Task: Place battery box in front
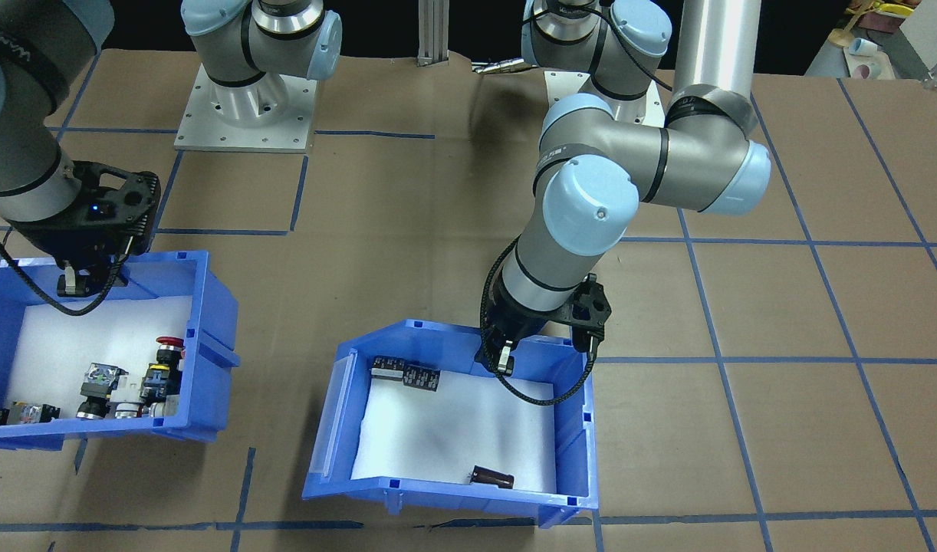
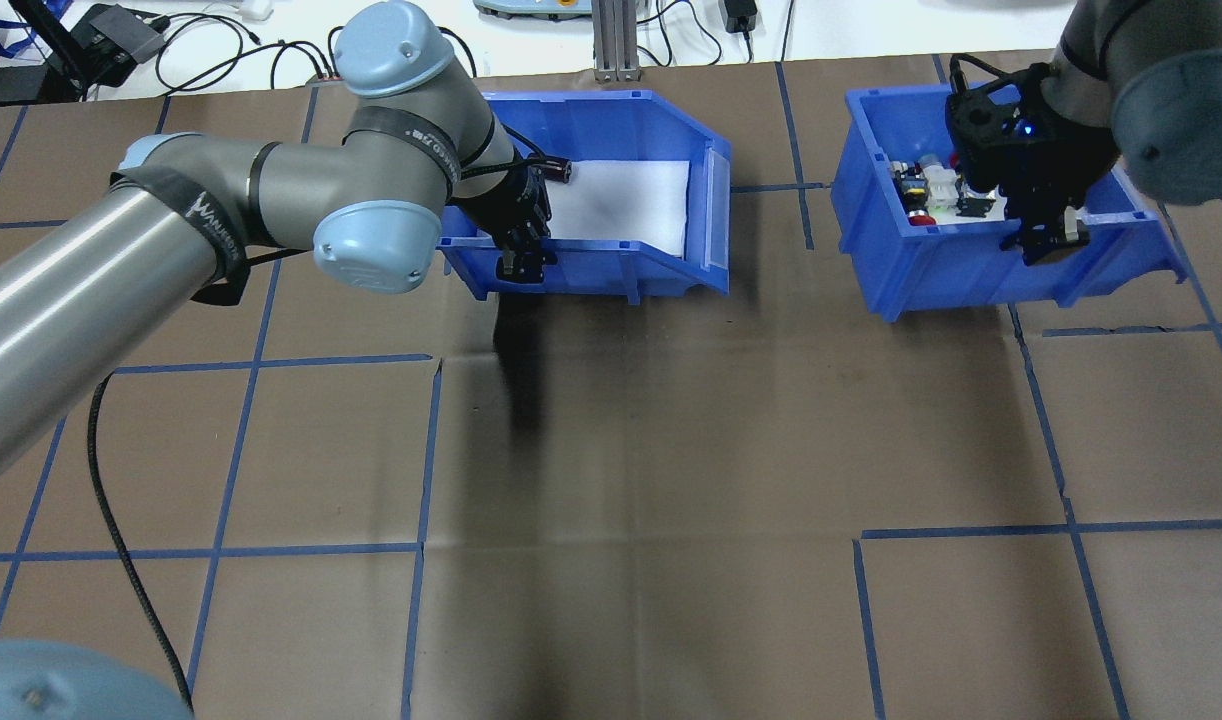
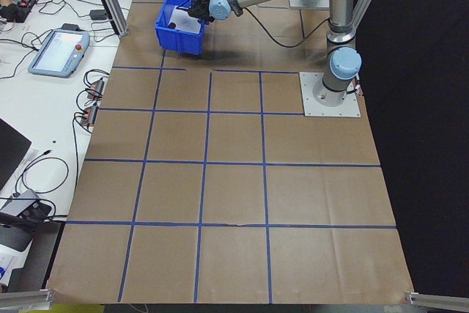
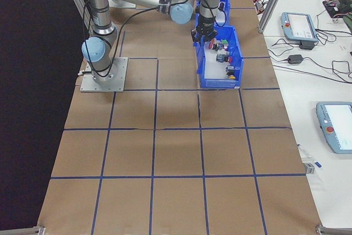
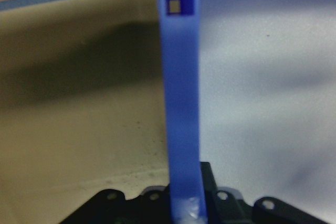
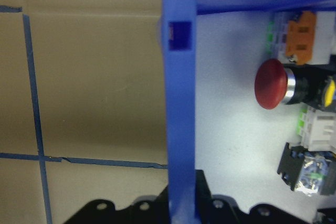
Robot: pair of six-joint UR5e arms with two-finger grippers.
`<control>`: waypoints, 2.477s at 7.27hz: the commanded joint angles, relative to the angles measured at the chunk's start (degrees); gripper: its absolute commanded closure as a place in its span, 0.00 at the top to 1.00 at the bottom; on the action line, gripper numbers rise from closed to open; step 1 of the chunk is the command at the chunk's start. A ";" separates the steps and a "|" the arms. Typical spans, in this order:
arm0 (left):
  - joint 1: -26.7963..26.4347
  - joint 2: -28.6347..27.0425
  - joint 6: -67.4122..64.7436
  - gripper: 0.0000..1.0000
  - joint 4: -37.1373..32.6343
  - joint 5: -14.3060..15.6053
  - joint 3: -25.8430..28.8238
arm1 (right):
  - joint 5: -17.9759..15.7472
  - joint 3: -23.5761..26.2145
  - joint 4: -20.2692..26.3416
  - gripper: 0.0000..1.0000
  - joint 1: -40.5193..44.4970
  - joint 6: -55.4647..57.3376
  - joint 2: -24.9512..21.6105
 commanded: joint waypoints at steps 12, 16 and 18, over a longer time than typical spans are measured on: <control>-4.29 -3.71 -12.20 0.99 -3.31 0.57 6.30 | -0.04 25.67 -6.96 0.06 0.75 2.37 -18.07; 3.87 11.83 35.58 0.99 -17.63 3.38 4.29 | -0.39 26.65 -7.13 0.06 20.41 24.05 -18.62; 5.98 20.09 62.40 0.99 -28.07 3.47 2.81 | -0.30 26.65 -7.22 0.07 28.93 33.37 -18.18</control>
